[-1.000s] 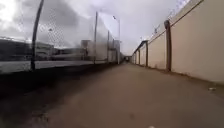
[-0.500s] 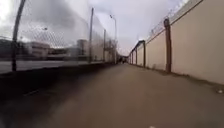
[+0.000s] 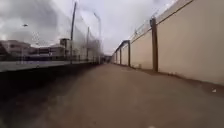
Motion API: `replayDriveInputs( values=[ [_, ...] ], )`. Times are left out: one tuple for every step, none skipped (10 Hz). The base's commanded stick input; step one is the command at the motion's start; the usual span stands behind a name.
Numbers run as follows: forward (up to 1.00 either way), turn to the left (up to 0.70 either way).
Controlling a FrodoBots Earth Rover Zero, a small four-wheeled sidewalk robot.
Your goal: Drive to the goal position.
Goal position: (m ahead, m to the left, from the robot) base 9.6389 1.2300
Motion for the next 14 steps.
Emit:
replayDriveInputs(
  values=[
    [0.7, 0.0],
    [0.7, 0.0],
    [0.7, 0.0],
    [0.7, 0.0],
    [0.7, 0.0],
    [0.7, 0.0],
    [0.7, 0.0],
    [0.7, 0.0],
    [0.7, 0.0],
    [0.7, 0.02],
    [0.7, 0.2],
    [0.7, 0.13],
    [0.7, 0.1],
    [0.7, 0.09]
  ],
)
